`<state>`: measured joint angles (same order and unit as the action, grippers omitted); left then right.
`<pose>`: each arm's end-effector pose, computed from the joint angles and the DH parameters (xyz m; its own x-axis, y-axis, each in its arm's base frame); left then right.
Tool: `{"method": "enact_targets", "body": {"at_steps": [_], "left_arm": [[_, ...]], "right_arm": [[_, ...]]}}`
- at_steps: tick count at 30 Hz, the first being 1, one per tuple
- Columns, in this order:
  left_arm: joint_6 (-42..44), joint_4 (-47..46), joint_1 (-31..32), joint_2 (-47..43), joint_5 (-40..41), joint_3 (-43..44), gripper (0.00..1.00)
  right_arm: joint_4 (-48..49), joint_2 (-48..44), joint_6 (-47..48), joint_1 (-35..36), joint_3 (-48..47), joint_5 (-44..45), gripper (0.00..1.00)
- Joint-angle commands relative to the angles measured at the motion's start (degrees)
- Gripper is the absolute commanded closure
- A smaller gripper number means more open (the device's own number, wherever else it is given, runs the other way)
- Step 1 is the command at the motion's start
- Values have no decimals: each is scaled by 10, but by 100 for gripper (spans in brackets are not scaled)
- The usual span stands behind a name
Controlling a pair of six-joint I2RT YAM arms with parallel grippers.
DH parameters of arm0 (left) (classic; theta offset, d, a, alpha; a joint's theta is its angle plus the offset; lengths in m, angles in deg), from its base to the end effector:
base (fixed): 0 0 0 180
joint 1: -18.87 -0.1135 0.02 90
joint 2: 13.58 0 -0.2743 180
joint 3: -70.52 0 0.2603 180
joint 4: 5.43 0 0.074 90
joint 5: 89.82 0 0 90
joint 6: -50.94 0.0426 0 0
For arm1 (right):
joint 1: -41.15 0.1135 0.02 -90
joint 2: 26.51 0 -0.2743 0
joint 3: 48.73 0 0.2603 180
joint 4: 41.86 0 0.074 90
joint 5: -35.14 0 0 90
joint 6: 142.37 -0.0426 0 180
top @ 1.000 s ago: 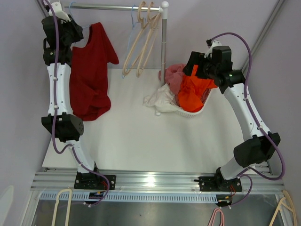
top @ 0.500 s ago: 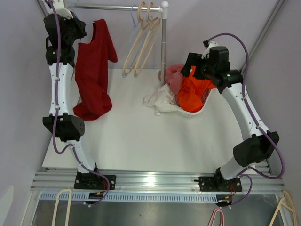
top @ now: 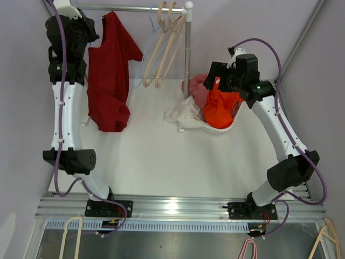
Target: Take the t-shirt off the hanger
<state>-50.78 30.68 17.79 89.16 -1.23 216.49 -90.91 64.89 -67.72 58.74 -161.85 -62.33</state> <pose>0.3858 0.0062 0.5738 0.1202 -0.2008 -0.9722 0.0306 0.9796 -0.1986 0.3527 0.1176 0.4307 -0.5305 0.1072 -0.8409 -0.2793 0.9145 0.2927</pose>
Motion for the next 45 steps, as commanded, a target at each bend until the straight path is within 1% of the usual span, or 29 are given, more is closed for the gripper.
{"method": "enact_targets", "body": {"at_steps": [1, 3, 4, 5, 7, 8, 10, 11, 13, 14, 15, 17, 18, 19, 20, 22, 24, 28, 33, 38, 39, 40, 41, 42, 43, 45], "left_arm": [[15, -49, 34, -82, 61, -46, 99], [17, -48, 54, -107, 97, -70, 99], [21, -41, 63, -113, 117, -76, 99], [23, -34, 72, -120, 172, -77, 99], [33, -5, 105, -132, 237, -71, 99], [33, 6, 114, -136, 308, -70, 99], [29, 35, 144, -146, 368, -68, 99], [27, 44, 160, -152, 417, -68, 99], [19, 68, 176, -156, 459, -70, 99], [16, 75, 186, -159, 482, -72, 99], [16, 81, 207, -162, 528, -75, 99], [55, 61, 234, -169, 576, -92, 99], [73, 47, 259, -171, 625, -111, 99], [109, 29, 270, -177, 645, -120, 99], [115, 0, 286, -183, 660, -148, 99], [116, -17, 295, -194, 668, -169, 99], [110, -17, 305, -211, 671, -194, 99], [114, -20, 323, -220, 686, -206, 99], [107, -16, 335, -222, 672, -210, 99], [96, -6, 340, -225, 650, -213, 99], [81, 1, 340, -228, 644, -214, 99], [78, 1, 340, -230, 638, -216, 99], [77, -5, 340, -235, 633, -237, 99], [72, -9, 340, -240, 621, -244, 99], [74, -23, 340, -245, 620, -251, 99], [81, -32, 339, -243, 618, -263, 99]], "right_arm": [[24, -30, 7, 21, 4, 4, 0], [47, -66, 12, 33, 25, -4, 1], [66, -79, 15, 52, 36, -9, 0], [73, -92, 21, 63, 53, -5, 0], [95, -130, 37, 92, 68, -16, 0], [101, -141, 53, 131, 81, -14, 1], [133, -176, 74, 176, 101, -16, 1], [157, -187, 94, 219, 121, -23, 0], [183, -211, 111, 262, 144, -39, 0], [197, -217, 117, 298, 166, -47, 0], [234, -223, 115, 314, 179, -65, 1], [276, -235, 105, 348, 206, -85, 0], [311, -235, 92, 357, 226, -94, 1], [325, -234, 89, 366, 232, -108, 1], [336, -228, 87, 376, 238, -106, 1], [365, -221, 89, 411, 251, -77, 1], [413, -211, 84, 437, 277, -50, 1], [485, -183, 67, 464, 305, 16, 1], [514, -112, 73, 489, 277, 60, 0], [508, -60, 79, 495, 225, 87, 0], [507, -54, 79, 495, 219, 100, 1], [503, -44, 80, 494, 213, 105, 4], [501, -42, 81, 495, 209, 109, 8], [502, -42, 84, 495, 205, 111, 18], [502, -45, 85, 495, 206, 112, 43], [494, -50, 82, 494, 203, 112, 78]]}}
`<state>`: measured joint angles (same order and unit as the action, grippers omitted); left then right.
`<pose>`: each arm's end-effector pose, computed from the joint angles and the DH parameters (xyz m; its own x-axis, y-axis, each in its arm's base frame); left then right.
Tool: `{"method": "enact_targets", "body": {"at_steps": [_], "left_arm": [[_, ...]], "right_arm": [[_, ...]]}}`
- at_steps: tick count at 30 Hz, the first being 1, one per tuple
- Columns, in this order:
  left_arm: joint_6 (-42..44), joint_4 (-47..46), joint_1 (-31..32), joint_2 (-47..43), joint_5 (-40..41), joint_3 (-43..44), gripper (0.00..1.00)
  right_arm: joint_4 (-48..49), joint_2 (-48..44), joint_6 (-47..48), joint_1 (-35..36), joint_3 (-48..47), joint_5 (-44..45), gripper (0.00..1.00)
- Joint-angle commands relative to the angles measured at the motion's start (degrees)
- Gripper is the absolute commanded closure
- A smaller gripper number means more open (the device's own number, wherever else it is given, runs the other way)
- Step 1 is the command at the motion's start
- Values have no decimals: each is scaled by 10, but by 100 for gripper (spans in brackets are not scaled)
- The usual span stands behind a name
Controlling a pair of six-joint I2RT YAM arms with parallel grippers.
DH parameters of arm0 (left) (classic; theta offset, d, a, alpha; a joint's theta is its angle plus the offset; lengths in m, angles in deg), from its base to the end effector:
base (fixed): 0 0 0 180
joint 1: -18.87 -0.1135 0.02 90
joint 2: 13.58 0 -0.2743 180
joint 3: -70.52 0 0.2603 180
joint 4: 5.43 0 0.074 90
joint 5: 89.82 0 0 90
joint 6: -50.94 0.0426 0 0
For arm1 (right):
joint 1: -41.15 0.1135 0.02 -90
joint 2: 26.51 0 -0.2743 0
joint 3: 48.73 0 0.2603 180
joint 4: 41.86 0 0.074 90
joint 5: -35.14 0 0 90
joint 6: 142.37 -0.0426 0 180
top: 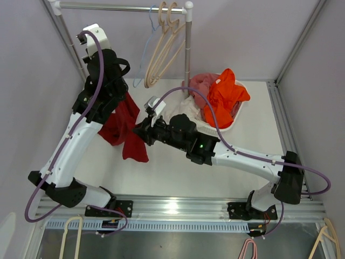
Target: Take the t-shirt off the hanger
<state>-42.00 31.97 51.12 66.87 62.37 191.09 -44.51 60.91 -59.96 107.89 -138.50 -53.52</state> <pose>0.2462 -0.1108 0.5562 0.0656 -0.0697 -0.9954 -0.4955 0.8636 -0.0932 0.1527 0.3527 0.3976 -0.1221 0.0502 -0.9912 -0.9010 0.4133 0.1320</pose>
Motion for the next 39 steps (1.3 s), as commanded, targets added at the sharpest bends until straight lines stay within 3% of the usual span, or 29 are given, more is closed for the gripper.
{"method": "enact_targets", "body": {"at_steps": [1, 8, 18, 22, 27, 35, 39], "left_arm": [[-2, -49, 5, -13, -17, -8, 99], [-87, -48, -45, 11, -104, -29, 99], [-72, -25, -80, 128, -114, 89, 99], [-69, -10, -90, 159, -116, 138, 99], [-50, -1, -91, 183, -111, 180, 99], [-39, 29, -93, 170, -117, 217, 99], [-97, 125, -93, 127, -172, 235, 99]], "right_arm": [[23, -12, 3, 2, -32, 23, 100], [-28, -66, -1, 30, 7, 35, 100], [-103, -176, 27, 103, 45, 106, 100], [-135, -197, 22, 116, 56, 90, 100], [-149, -192, 2, 134, 77, 69, 100], [-87, -129, -52, 134, 147, 26, 100], [-73, -118, -41, 124, 145, 75, 100]]}}
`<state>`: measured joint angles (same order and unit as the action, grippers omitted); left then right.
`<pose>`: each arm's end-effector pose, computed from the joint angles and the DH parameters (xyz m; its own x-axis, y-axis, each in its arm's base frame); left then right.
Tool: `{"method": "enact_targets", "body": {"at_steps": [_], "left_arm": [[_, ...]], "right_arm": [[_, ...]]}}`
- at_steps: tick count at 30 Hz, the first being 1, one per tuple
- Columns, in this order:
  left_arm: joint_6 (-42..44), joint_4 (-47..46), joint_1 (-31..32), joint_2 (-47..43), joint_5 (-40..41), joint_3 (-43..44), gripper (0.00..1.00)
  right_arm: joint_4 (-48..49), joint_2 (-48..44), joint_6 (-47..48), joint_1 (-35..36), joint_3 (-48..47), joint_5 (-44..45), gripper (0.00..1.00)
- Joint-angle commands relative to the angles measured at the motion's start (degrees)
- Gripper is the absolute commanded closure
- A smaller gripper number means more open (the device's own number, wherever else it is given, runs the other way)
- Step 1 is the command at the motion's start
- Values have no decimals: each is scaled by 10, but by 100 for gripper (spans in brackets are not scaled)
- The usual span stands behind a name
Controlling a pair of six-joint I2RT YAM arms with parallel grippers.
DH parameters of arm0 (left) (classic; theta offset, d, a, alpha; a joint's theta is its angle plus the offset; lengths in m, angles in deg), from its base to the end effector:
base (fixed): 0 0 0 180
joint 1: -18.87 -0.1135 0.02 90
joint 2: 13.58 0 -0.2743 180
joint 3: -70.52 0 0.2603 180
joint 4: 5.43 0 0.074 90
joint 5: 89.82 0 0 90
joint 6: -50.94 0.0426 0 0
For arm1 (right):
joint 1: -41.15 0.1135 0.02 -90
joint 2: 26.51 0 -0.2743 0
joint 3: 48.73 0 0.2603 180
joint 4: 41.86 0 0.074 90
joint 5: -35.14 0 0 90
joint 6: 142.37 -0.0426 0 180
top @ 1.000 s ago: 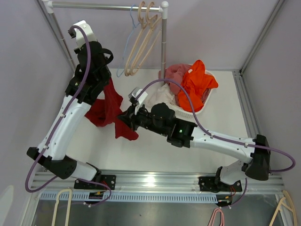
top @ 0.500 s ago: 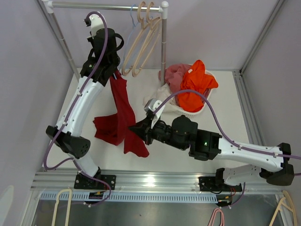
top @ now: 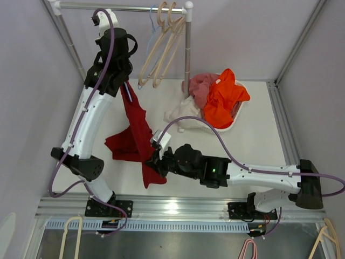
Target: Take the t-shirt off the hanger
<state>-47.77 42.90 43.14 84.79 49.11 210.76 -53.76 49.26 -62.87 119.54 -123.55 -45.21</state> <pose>0.3369 -0.1167 0.5471 -0.0389 -0.0916 -0.9950 -0.4236 0.9034 -0.0666 0.0726 0.3178 0.3493 -0.2140 -0.1489 -0.9654 -0.9090 0.3922 0.1410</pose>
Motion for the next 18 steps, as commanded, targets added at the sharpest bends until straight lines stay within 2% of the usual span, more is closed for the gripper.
{"method": "enact_targets", "body": {"at_steps": [1, 2, 4, 5, 10, 14, 18], "left_arm": [[-60, 70, -12, -69, -63, 36, 99], [-99, 93, -12, -87, -127, 18, 99], [-123, 135, -12, -149, -201, -21, 99], [-130, 146, -12, -170, -277, -51, 99], [-116, 276, -11, -267, -428, -80, 99], [-92, 348, -11, -341, -426, -124, 99], [-84, 334, -14, -409, -363, -183, 99]], "right_arm": [[15, 6, -8, -12, -11, -4, 100], [14, 11, -4, -24, -25, -2, 100], [6, 29, 1, -51, -45, -9, 100], [2, 34, 7, -72, -67, -9, 100], [-52, 72, 1, -137, -128, -17, 100], [-103, 148, -26, -189, -169, -43, 100], [-136, 231, -40, -212, -213, -74, 100]]}}
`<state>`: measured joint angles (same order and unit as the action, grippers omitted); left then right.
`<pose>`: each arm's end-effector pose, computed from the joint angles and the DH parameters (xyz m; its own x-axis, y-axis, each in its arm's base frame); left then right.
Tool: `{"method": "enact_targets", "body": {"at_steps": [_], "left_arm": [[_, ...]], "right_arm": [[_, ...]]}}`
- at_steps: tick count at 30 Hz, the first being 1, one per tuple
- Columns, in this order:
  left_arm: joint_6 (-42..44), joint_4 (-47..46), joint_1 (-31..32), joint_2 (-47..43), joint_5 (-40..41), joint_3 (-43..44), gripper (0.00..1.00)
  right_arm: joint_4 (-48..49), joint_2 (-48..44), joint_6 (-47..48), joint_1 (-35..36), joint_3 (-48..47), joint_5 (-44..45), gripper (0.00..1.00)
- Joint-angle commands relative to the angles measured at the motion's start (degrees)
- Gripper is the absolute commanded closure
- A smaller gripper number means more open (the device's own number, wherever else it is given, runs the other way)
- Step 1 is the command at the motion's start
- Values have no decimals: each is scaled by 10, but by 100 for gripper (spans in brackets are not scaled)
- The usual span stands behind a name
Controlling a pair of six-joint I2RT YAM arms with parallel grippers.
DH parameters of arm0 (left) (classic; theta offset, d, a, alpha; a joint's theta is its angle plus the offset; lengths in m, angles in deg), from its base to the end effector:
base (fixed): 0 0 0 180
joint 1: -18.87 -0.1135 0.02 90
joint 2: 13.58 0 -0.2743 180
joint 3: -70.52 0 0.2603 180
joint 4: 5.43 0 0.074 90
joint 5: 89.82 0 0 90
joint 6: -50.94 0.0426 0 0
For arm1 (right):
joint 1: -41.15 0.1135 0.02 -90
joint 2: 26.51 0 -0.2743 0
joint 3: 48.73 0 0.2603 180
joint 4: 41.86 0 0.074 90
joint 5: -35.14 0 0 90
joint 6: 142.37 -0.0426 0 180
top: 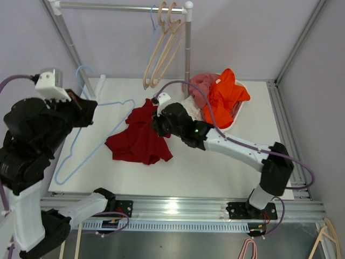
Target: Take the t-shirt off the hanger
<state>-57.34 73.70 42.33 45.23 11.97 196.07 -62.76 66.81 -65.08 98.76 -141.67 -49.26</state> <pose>0.0895 -0.0293 0.5625 -0.2517 -0.2255 -0.9412 0.1345 0.9549 -0.2647 0.2203 0.3395 0.3434 -0.3638 -0.1648 -0.9168 -0.7295 0.6624 0.1705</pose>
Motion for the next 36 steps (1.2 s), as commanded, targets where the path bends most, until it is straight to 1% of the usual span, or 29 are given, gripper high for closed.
{"method": "enact_targets", "body": {"at_steps": [1, 2, 3, 5, 7, 8, 9, 10, 11, 12, 13, 17, 20, 21, 24, 29, 31, 32, 36], "left_arm": [[12, 26, -9, -18, 27, -44, 99], [11, 26, -10, -20, 35, -45, 99], [11, 25, -11, -22, 42, -44, 99], [13, 16, -13, -23, 71, -43, 99], [25, 0, -15, -20, 94, -45, 99], [30, -2, -19, -15, 108, -38, 99], [34, -5, -31, -10, 104, -30, 99], [39, -10, -38, 1, 96, -26, 99], [44, -19, -46, 5, 72, -16, 99], [47, -26, -53, 9, 60, -14, 99], [51, -34, -63, 12, 52, -13, 99], [55, -50, -78, 17, 48, 1, 99], [50, -53, -83, 14, 48, 2, 99], [48, -56, -85, 12, 52, -2, 99], [46, -52, -94, 15, 53, -7, 99], [41, -62, -119, 18, 16, -16, 99], [39, -60, -134, 28, -1, -13, 99], [39, -54, -136, 33, 0, 6, 99], [34, -52, -148, 53, -15, 21, 99]], "right_arm": [[-71, 76, -19, -4, -48, -35, 100], [-82, 98, -20, -3, -84, -37, 100], [-109, 141, -18, -2, -104, -38, 100], [-132, 181, -17, 1, -155, -31, 100], [-149, 228, -20, 1, -178, -17, 95], [-151, 239, -25, 0, -187, -14, 88], [-161, 251, -28, -1, -209, -3, 73], [-165, 272, -33, -3, -220, 3, 65], [-168, 280, -34, -6, -229, 4, 49], [-171, 288, -35, -6, -250, 5, 3], [-179, 303, -34, -5, -263, -6, 0], [-208, 347, -34, -3, -323, -48, 0], [-234, 387, -36, 4, -364, -49, 0], [-242, 395, -35, 12, -371, -65, 0], [-258, 427, -30, 24, -396, -60, 1], [-297, 475, -19, 37, -444, -57, 0], [-321, 491, -17, 42, -450, -31, 0], [-324, 493, -16, 43, -444, -26, 0], [-324, 480, -10, 43, -398, -24, 1]]}}
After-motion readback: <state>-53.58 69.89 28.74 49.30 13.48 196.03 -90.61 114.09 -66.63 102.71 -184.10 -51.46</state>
